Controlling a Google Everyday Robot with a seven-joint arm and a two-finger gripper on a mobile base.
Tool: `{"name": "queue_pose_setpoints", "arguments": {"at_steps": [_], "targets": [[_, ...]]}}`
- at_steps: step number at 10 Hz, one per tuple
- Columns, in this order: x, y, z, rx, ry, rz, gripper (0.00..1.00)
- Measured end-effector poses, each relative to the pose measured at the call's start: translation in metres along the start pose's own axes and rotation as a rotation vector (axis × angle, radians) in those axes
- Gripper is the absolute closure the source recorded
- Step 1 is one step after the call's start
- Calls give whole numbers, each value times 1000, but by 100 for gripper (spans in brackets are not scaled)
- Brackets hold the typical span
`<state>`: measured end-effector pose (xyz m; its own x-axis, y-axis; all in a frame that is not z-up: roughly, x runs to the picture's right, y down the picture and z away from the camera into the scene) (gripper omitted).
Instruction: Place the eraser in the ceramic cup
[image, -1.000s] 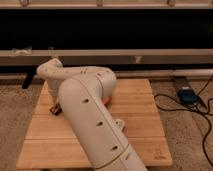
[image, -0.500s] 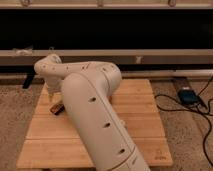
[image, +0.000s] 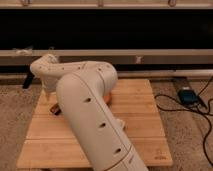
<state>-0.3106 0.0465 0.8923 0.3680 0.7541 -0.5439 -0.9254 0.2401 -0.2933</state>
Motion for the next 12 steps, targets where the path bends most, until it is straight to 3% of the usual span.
{"name": "queue_pose_setpoints", "arguments": {"at_steps": [5,10,12], "targets": [[-28,-25,15,-15,-3,-15,35],[-28,-40,44,-28,62,-21,35],[-26,-34,52,-25,84,-34,35]]}}
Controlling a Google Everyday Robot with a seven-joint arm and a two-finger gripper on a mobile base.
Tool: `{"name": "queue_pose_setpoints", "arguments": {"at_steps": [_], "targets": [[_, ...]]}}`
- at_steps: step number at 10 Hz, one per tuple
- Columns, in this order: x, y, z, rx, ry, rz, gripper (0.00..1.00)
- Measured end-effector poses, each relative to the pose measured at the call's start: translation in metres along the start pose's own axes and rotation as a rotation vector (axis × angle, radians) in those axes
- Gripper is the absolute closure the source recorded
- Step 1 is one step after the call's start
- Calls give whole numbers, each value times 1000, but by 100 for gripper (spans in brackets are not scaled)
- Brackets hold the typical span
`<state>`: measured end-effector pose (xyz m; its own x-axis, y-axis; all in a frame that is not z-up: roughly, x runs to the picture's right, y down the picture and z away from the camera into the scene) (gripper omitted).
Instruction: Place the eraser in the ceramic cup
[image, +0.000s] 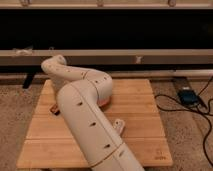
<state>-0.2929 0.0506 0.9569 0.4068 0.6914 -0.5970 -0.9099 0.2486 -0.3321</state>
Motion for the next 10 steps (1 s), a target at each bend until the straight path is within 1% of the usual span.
{"name": "queue_pose_setpoints", "arguments": {"at_steps": [3,5,8,9,10], "targets": [[5,-3,4,1,25,2,35],[11,-2,8,3,49,2,35],[22,-10,8,5,71,13,35],[24,-10,7,3,75,14,39],[26,-11,5,2,76,15,49]]}}
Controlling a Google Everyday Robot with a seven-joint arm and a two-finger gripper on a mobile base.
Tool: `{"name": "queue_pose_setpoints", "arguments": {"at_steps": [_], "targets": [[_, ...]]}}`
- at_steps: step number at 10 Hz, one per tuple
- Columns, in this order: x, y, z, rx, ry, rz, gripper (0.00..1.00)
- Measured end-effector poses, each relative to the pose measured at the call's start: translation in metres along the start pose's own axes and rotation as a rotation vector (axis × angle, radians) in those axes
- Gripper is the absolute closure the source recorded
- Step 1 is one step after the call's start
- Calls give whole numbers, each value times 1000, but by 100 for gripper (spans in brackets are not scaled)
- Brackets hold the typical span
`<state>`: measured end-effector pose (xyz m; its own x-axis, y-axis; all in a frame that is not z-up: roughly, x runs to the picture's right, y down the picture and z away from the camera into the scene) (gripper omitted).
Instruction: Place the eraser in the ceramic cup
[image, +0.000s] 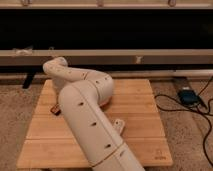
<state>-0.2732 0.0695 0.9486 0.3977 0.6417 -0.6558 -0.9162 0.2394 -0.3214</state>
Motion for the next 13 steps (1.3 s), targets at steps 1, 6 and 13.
{"name": "queue_pose_setpoints", "arguments": {"at_steps": [1,6,13], "targets": [[1,0,-2,-2,-2,-1,59],[0,6,-7,-10,-16,-21,100],[5,24,-52,-2,-132,-85,100]]}}
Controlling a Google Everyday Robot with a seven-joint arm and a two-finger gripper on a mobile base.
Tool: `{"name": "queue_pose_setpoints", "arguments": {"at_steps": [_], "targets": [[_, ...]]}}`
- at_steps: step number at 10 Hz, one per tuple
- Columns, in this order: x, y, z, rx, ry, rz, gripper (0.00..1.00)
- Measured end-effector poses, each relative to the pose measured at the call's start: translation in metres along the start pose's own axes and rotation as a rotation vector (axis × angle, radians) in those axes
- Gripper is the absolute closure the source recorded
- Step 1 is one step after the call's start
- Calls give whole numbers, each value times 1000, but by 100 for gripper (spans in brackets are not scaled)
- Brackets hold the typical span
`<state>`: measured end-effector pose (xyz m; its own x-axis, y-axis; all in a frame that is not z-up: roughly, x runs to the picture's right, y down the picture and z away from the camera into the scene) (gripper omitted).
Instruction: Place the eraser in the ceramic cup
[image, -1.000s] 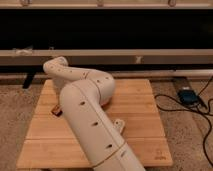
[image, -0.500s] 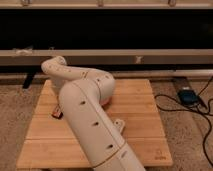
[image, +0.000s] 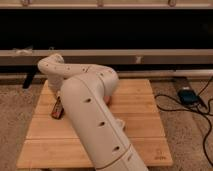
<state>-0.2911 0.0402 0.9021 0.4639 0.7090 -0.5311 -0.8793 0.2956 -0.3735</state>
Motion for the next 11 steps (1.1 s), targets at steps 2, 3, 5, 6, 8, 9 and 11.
{"name": "queue_pose_setpoints", "arguments": {"at_steps": [2,3,5,6,8,9,11], "targets": [[3,5,-31,4,-67,-16,100],[6,5,-47,10,-105,-24,100],[13,8,-80,25,-193,-39,100],[17,9,-95,38,-241,-44,100],[23,9,-118,62,-316,-55,100],[23,9,-130,69,-342,-62,100],[18,7,-143,70,-368,-69,100]]}}
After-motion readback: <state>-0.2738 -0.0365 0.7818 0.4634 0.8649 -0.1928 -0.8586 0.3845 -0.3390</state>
